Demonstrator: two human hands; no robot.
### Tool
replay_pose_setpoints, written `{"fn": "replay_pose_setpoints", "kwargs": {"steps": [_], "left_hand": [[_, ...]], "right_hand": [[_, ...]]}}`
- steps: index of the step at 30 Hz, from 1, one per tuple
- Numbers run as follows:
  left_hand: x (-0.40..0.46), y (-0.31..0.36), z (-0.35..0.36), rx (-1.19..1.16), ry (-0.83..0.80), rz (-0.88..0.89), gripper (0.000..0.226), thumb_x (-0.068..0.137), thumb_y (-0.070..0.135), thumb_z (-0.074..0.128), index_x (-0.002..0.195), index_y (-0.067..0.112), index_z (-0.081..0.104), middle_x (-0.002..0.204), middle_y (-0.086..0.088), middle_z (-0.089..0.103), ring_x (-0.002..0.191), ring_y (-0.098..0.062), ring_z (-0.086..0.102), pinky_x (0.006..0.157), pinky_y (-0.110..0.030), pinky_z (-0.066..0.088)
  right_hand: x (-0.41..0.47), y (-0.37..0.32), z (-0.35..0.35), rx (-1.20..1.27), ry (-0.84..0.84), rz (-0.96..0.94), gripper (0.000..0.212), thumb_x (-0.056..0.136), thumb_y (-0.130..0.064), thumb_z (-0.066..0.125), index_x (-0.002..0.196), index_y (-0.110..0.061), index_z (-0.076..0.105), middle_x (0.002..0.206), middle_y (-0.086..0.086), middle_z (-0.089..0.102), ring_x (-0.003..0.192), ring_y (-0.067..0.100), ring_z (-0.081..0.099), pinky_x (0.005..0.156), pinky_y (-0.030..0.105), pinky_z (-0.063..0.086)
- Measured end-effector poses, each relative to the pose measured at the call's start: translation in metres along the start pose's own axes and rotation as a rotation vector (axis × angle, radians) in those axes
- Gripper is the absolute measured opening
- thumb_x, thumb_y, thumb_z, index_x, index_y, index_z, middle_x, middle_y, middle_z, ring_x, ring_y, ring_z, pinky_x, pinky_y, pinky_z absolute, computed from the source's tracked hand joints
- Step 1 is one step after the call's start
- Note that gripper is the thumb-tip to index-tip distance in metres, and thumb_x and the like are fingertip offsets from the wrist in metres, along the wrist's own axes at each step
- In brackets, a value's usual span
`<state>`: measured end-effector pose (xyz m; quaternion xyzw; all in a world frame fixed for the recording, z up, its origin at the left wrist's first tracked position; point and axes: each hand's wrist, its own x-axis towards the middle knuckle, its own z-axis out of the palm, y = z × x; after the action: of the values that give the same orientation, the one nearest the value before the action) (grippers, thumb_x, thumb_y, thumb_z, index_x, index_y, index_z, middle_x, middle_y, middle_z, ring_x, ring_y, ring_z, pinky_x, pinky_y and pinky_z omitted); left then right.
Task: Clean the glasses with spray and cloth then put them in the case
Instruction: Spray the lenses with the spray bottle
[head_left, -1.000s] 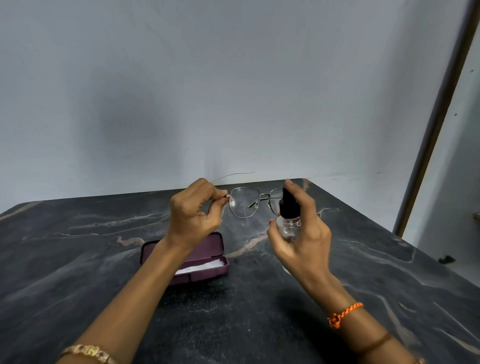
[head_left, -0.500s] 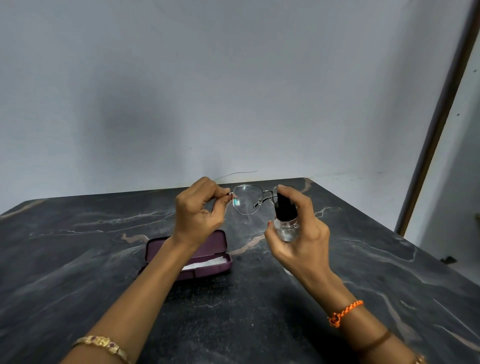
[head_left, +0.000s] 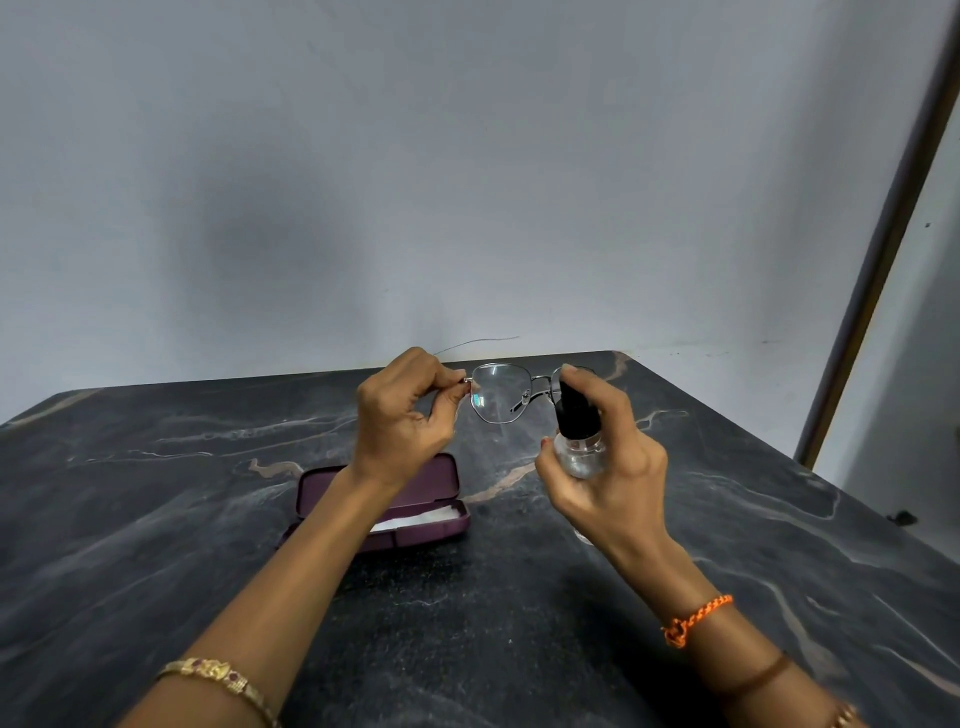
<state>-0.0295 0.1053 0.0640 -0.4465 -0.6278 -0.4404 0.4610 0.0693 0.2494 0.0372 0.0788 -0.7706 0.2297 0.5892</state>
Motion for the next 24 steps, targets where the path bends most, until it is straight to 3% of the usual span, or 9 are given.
{"fn": "replay_pose_setpoints", "kwargs": {"steps": [5,10,14,16,19,24], "left_hand": [[0.0,0.0,0.0,-0.002,0.008,-0.009,0.011,0.067,-0.006,0.066,0.059,-0.006,0.059,0.056,-0.017,0.06,0.06,-0.018,0.063,0.052,-0.032,0.051],[0.001,-0.001,-0.001,-0.005,0.025,-0.015,0.01,0.067,-0.007,0.066,0.059,-0.006,0.059,0.057,-0.017,0.061,0.061,-0.016,0.062,0.053,-0.03,0.052],[0.001,-0.004,-0.002,0.011,0.051,-0.04,0.01,0.067,-0.009,0.066,0.059,-0.006,0.06,0.057,-0.017,0.062,0.063,-0.015,0.058,0.053,-0.022,0.05],[0.001,-0.006,-0.002,0.011,0.065,-0.059,0.011,0.066,-0.01,0.068,0.06,-0.007,0.06,0.057,-0.017,0.061,0.063,-0.014,0.057,0.056,-0.014,0.049],[0.0,-0.01,-0.003,0.006,0.088,-0.09,0.01,0.067,-0.008,0.069,0.061,-0.007,0.061,0.057,-0.018,0.061,0.061,-0.015,0.057,0.057,-0.012,0.048],[-0.001,-0.014,-0.005,0.004,0.109,-0.099,0.01,0.068,-0.006,0.068,0.062,-0.006,0.06,0.058,-0.018,0.061,0.062,-0.015,0.057,0.057,-0.013,0.049]], "right_hand": [[0.002,-0.001,-0.001,0.032,0.062,0.028,0.059,0.06,-0.004,0.066,0.111,-0.022,0.045,0.078,-0.009,0.056,0.049,0.015,0.058,0.05,0.019,0.046],[0.0,0.001,0.001,0.036,0.093,0.047,0.057,0.064,-0.012,0.062,0.116,-0.02,0.042,0.086,-0.01,0.056,0.056,0.0,0.048,0.055,0.002,0.039],[0.0,0.009,-0.002,0.026,0.13,0.116,0.064,0.062,-0.007,0.064,0.119,-0.023,0.04,0.071,-0.006,0.057,0.046,0.018,0.053,0.049,0.018,0.043],[0.0,0.014,-0.005,-0.009,0.127,0.144,0.064,0.063,-0.008,0.064,0.12,-0.024,0.04,0.068,-0.006,0.056,0.045,0.02,0.054,0.049,0.021,0.044],[0.0,0.02,-0.007,-0.034,0.133,0.216,0.066,0.062,-0.01,0.062,0.121,-0.028,0.039,0.066,-0.003,0.058,0.047,0.023,0.055,0.049,0.029,0.048],[0.0,0.022,-0.008,-0.042,0.1,0.204,0.064,0.062,-0.011,0.061,0.12,-0.029,0.04,0.076,-0.01,0.059,0.05,0.02,0.055,0.053,0.026,0.047]]}}
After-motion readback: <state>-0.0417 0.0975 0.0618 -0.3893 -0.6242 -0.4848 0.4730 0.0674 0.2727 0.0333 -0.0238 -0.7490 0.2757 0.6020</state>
